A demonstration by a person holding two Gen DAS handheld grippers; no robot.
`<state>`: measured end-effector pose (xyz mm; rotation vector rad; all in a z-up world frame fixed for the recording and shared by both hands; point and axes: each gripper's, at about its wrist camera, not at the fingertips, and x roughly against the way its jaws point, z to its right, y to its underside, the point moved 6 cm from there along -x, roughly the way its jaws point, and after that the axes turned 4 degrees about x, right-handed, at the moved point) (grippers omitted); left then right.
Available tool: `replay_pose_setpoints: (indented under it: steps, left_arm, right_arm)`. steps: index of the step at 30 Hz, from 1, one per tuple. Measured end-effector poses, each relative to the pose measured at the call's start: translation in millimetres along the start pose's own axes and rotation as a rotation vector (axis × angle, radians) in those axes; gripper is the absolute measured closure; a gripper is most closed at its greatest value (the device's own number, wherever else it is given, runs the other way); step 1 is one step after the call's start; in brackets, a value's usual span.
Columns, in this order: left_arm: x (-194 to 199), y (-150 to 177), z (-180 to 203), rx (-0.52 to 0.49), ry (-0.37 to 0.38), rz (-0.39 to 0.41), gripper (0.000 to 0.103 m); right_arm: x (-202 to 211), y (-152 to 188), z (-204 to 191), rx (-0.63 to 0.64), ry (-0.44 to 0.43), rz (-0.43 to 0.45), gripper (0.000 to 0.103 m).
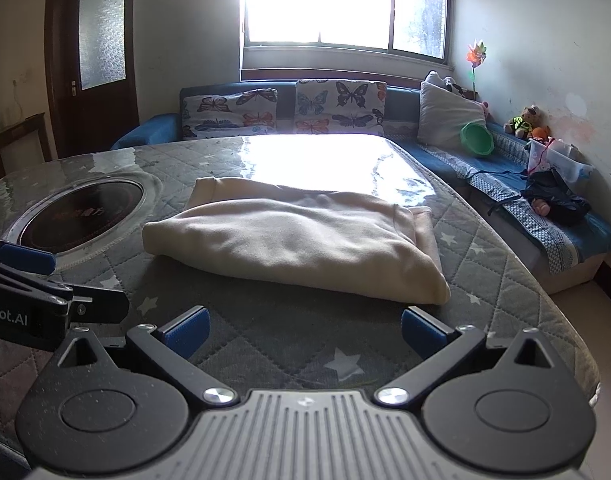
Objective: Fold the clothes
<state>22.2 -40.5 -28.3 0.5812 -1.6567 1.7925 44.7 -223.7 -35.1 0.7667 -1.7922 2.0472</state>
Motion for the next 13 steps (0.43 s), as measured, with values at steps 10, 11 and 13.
replay_pose_setpoints:
  steps: [10,11,13]
  left_arm:
    - [1.8,5.9,1.0,0.005,0.001,-0.005,0.000]
    - [2.0,6.4,1.0,0.007,0.000,-0.006,0.000]
    - [2.7,6.8,1.4,0.004,-0.005,-0.002,0.000]
  right_arm:
    - [3.3,5.5,0.8,-0.008,0.008,-0.005,0.000]
    - [3.9,5.8,1.0,-0.009,0.009,-0.004,0.000]
    - [4.7,6.4,1.1,-0.011,0.011,-0.004,0.000]
